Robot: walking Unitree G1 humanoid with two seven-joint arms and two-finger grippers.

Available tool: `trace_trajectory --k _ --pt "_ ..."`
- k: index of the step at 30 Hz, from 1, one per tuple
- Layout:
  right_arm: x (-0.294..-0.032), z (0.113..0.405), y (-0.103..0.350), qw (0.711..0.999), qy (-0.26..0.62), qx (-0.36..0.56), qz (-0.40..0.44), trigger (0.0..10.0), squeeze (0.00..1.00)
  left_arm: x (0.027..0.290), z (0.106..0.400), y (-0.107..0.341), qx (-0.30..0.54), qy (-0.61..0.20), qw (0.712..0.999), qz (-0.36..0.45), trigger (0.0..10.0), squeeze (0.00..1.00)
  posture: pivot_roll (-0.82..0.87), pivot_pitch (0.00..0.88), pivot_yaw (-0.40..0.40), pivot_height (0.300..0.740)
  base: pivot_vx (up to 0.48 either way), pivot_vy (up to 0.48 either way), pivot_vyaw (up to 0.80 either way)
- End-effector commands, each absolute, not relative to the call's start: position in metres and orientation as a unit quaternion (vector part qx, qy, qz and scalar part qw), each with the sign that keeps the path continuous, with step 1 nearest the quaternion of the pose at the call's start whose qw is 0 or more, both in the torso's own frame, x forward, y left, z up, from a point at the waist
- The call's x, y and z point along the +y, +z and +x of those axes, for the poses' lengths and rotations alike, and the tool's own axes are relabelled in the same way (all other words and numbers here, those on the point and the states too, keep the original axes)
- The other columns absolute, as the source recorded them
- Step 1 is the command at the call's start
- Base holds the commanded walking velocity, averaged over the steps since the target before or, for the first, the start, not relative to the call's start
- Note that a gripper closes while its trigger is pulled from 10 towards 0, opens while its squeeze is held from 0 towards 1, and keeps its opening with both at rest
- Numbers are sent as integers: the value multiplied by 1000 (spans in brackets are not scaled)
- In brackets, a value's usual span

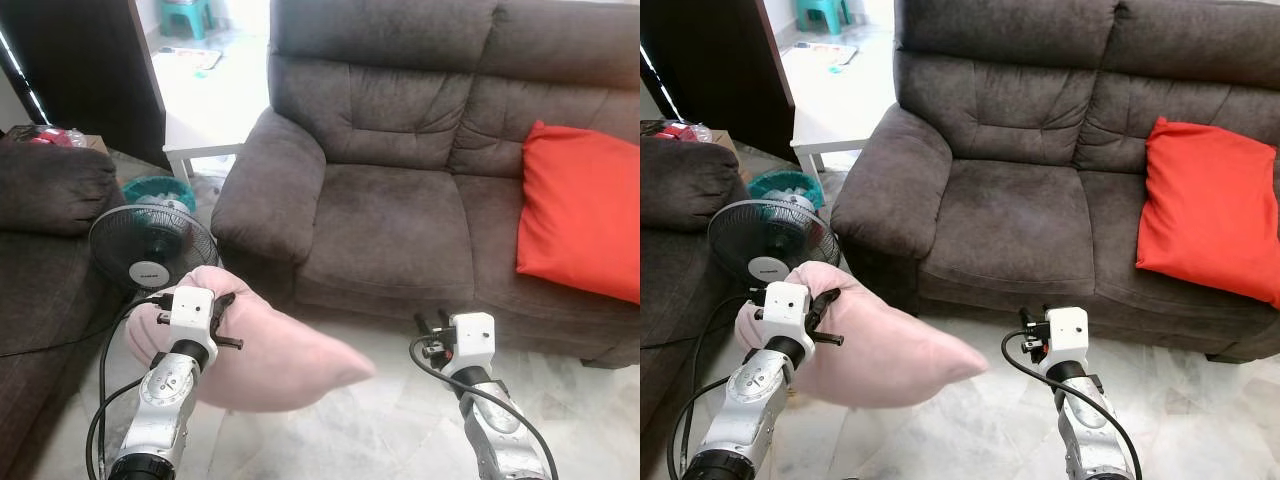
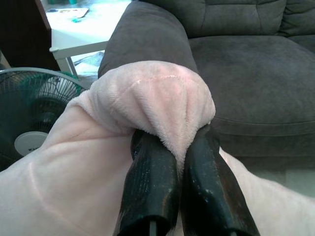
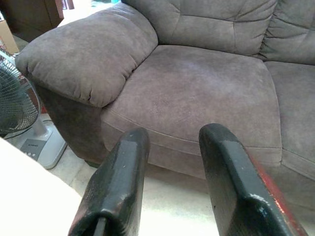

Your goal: Move the pillow to the sofa from floor

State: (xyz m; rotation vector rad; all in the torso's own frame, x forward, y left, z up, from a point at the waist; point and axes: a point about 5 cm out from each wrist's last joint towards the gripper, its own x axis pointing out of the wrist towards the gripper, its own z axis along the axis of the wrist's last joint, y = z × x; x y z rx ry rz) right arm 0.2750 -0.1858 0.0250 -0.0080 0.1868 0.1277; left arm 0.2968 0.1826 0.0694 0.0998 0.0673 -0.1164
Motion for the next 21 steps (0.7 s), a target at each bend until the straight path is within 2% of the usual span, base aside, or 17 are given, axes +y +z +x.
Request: trace_trajectory --k 1,5,6,7,9,16,21 --pt "-187 276 25 993 63 96 -7 10000 0 182 306 93 -19 -60 997 49 10000 0 92 37 -52 740 0 0 0" --pt "-187 276 25 993 64 98 -9 10000 0 178 306 93 -16 -74 996 48 10000 0 88 42 -49 740 0 0 0" --pt "-180 269 7 973 136 168 -78 10000 0 167 311 100 -15 -128 991 46 10000 0 78 18 -33 740 0 0 0" --pt "-180 269 7 973 136 168 -78 10000 0 167 311 100 -15 -128 991 46 10000 0 78 18 -33 740 0 0 0" --pt "-176 259 -13 937 199 244 -148 10000 0 155 315 109 -13 -192 980 45 10000 0 80 9 -31 740 0 0 0" --pt "-182 267 -8 956 136 236 -110 10000 0 150 313 108 -16 -194 980 41 10000 0 84 1 -37 740 0 0 0" --pt "-181 267 -8 951 153 242 -118 10000 0 144 312 111 -19 -213 976 34 10000 0 84 12 -39 740 0 0 0"
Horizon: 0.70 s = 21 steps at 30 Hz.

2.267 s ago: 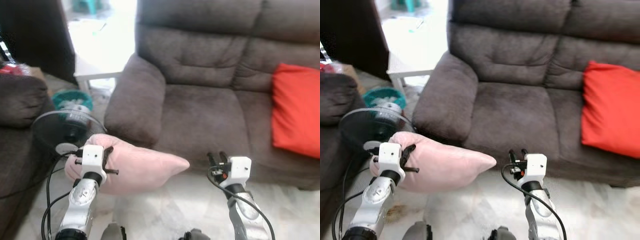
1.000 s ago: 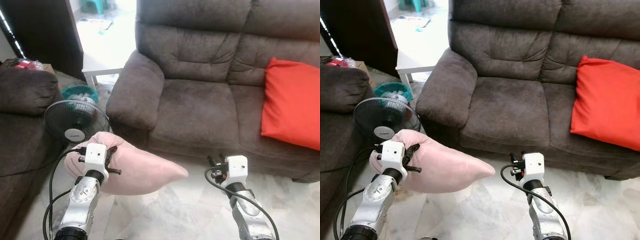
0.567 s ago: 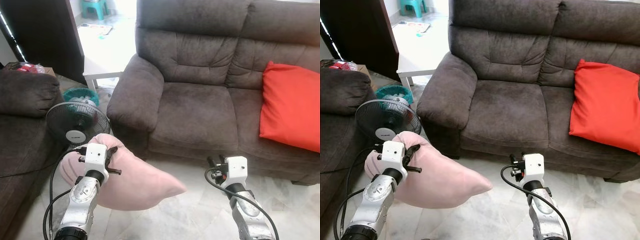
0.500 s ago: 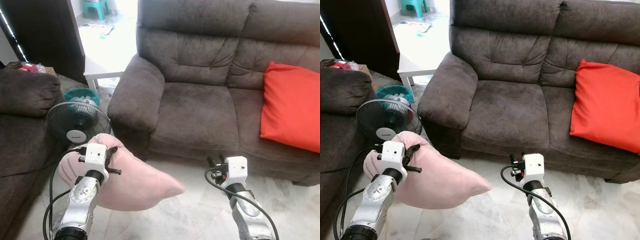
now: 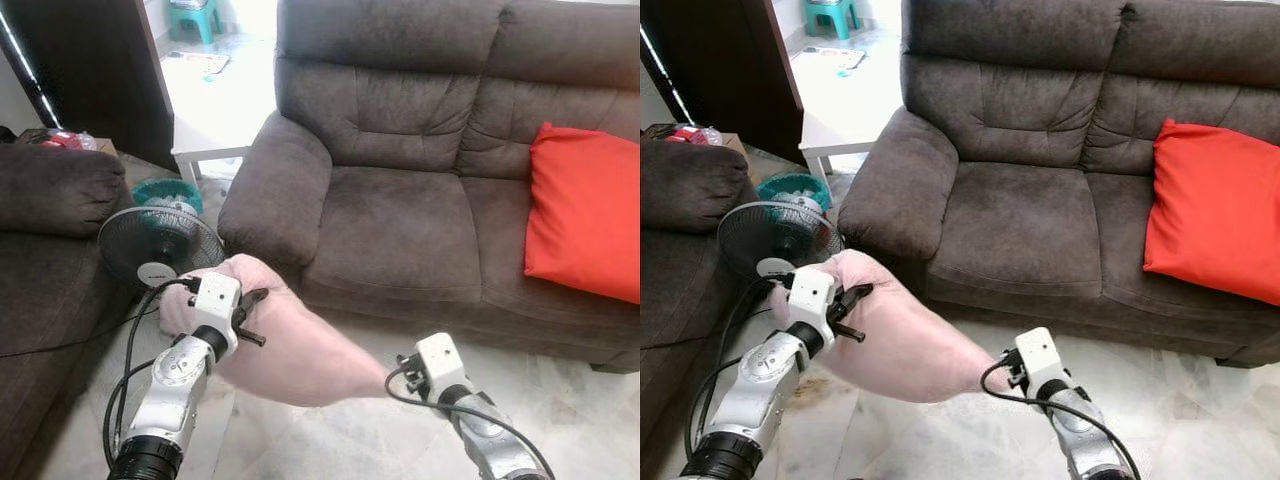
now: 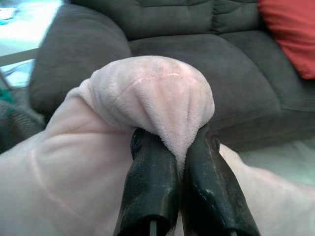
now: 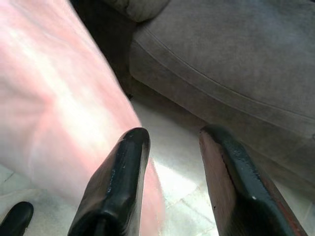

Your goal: Move the pillow to the sofa from floor

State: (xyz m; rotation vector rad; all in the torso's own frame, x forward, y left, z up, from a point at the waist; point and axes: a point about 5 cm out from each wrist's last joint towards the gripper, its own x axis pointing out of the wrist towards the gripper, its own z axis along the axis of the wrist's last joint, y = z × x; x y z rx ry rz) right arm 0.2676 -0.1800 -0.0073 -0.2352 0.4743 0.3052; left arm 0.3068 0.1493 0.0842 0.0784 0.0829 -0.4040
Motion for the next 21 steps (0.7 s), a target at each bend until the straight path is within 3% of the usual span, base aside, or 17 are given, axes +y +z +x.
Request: trace_trajectory --k 1,4,7,20,21 --pt "-181 267 -8 951 153 242 -118 10000 0 144 312 111 -19 -213 976 34 10000 0 84 12 -39 740 0 0 0" --pt "-174 262 -18 916 222 281 -181 10000 0 141 312 116 -8 -263 964 40 10000 0 87 29 -39 740 0 0 0" --pt "-172 260 -20 907 239 291 -189 10000 1000 141 313 117 -5 -276 960 48 10000 0 84 40 -37 740 0 0 0" --pt "-188 260 -16 890 273 309 -196 10000 1000 140 311 111 14 -294 952 82 10000 0 72 64 -26 740 0 0 0" --pt "-190 260 -15 890 271 309 -195 10000 737 141 310 110 16 -293 952 86 10000 0 72 64 -26 740 0 0 0"
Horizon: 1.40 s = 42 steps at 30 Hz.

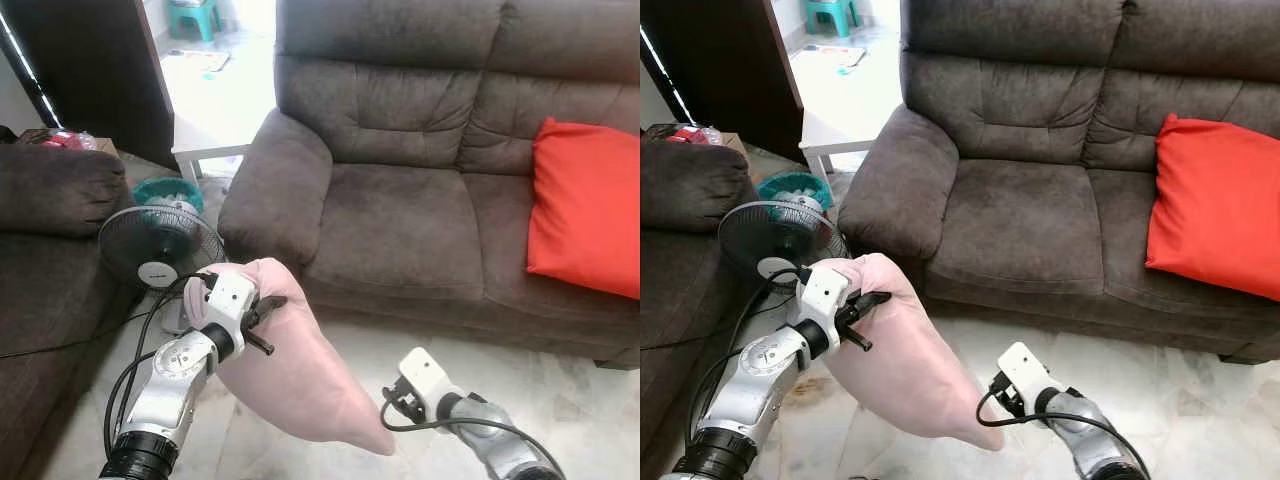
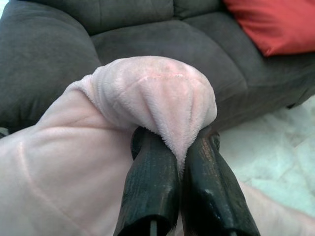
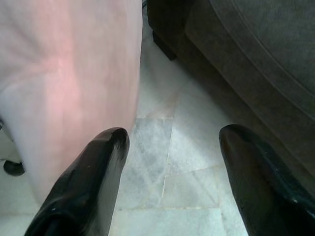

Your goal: Move the pillow to the sofa from floor

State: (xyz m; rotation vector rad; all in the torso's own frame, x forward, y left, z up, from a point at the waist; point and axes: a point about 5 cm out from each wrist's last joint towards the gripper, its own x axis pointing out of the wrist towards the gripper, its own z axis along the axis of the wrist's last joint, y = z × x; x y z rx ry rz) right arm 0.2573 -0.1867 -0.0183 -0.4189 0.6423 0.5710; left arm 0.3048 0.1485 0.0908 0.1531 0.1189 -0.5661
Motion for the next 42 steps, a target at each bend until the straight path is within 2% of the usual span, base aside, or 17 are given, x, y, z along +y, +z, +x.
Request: trace_trajectory --k 1,2,7,9,15,16,17,18,22,29,31,33,34,35,42 --pt "-191 260 -15 890 270 310 -195 10000 737 142 310 110 16 -292 952 89 10000 0 71 66 -26 740 0 0 0" --pt "-193 260 -15 891 268 311 -194 10000 0 143 310 109 18 -290 952 96 10000 0 71 67 -26 740 0 0 0" --pt "-194 256 -17 886 274 323 -190 10000 0 145 309 106 23 -289 951 109 10000 0 70 68 -25 740 0 0 0" --pt "-192 250 -23 870 293 337 -210 10000 0 144 308 106 23 -295 949 107 10000 0 73 68 -27 740 0 0 0" --pt "-188 243 -31 858 302 358 -213 10000 0 143 308 107 22 -297 948 114 10000 0 76 70 -25 740 0 0 0" --pt "-188 240 -32 854 309 362 -211 10000 827 143 309 107 22 -296 948 115 10000 0 75 70 -25 740 0 0 0" --pt "-188 240 -32 854 309 362 -211 10000 827 143 309 107 22 -296 948 115 10000 0 75 70 -25 740 0 0 0" --pt "-190 238 -34 847 315 368 -219 10000 1000 143 310 107 21 -291 949 117 10000 0 72 71 -25 740 0 0 0" --pt "-195 230 -39 827 329 388 -239 10000 1000 144 314 109 15 -272 955 120 10000 0 68 74 -27 740 0 0 0" --pt "-194 227 -40 826 330 396 -228 10000 1000 141 315 109 11 -262 957 122 10000 0 63 75 -25 740 0 0 0" --pt "-193 226 -41 818 342 399 -236 10000 1000 142 315 110 8 -256 959 124 10000 0 61 75 -25 740 0 0 0" --pt "-193 226 -42 817 341 400 -236 10000 914 141 316 110 7 -254 959 123 10000 0 61 75 -25 740 0 0 0" --pt "-192 225 -43 818 339 401 -235 10000 349 141 316 111 7 -254 960 121 10000 0 64 73 -28 740 0 0 0" --pt "-191 224 -43 818 339 402 -235 10000 0 140 316 111 7 -254 960 121 10000 0 64 73 -28 740 0 0 0" --pt "-182 222 -48 821 331 401 -236 10000 0 141 316 111 7 -253 960 118 10000 0 68 69 -29 740 0 0 0"
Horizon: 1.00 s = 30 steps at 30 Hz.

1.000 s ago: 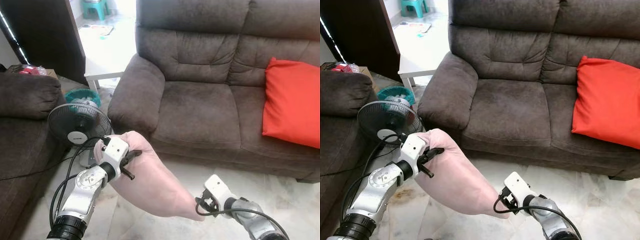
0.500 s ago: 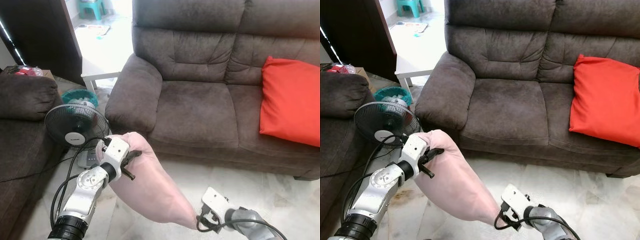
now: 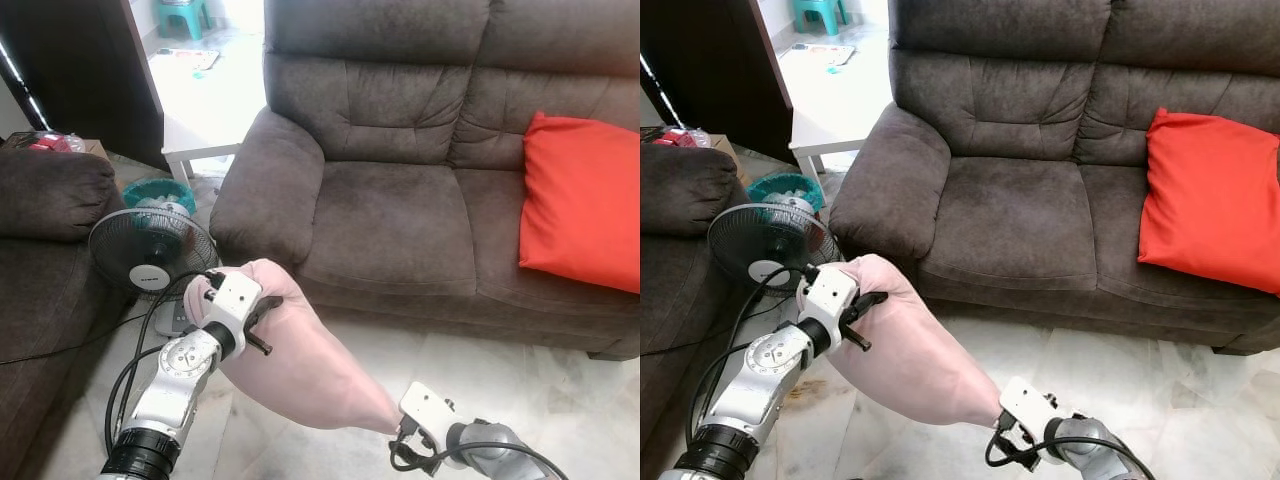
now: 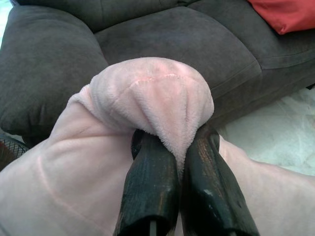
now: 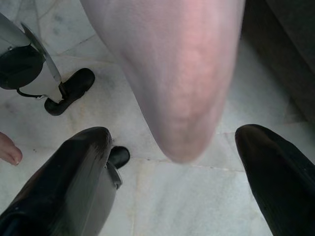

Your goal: Move the pillow to the sofa from floor

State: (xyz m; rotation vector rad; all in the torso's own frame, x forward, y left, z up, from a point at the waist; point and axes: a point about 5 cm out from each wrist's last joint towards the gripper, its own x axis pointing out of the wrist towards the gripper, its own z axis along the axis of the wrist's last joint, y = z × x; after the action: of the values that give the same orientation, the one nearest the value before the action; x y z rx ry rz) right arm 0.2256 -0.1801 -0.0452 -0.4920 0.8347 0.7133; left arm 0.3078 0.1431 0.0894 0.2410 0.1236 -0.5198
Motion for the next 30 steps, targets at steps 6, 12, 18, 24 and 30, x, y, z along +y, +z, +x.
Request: trace_trajectory --k 6,12,18,24,30 --pt "-169 222 -52 826 322 403 -228 10000 0 141 320 117 -5 -245 963 109 10000 0 77 60 -34 740 0 0 0" --pt "-151 229 -52 832 306 404 -228 10000 0 137 322 122 -15 -246 964 100 10000 0 77 53 -36 740 0 0 0" --pt "-132 235 -51 841 290 398 -225 10000 0 133 323 125 -20 -251 964 88 10000 0 78 50 -36 740 0 0 0" --pt "-133 241 -50 847 268 395 -234 10000 0 130 322 125 -22 -257 963 85 10000 0 80 46 -36 740 0 0 0" --pt "-135 243 -50 840 260 402 -257 10000 0 129 323 128 -25 -260 962 82 10000 0 85 44 -38 740 0 0 0"
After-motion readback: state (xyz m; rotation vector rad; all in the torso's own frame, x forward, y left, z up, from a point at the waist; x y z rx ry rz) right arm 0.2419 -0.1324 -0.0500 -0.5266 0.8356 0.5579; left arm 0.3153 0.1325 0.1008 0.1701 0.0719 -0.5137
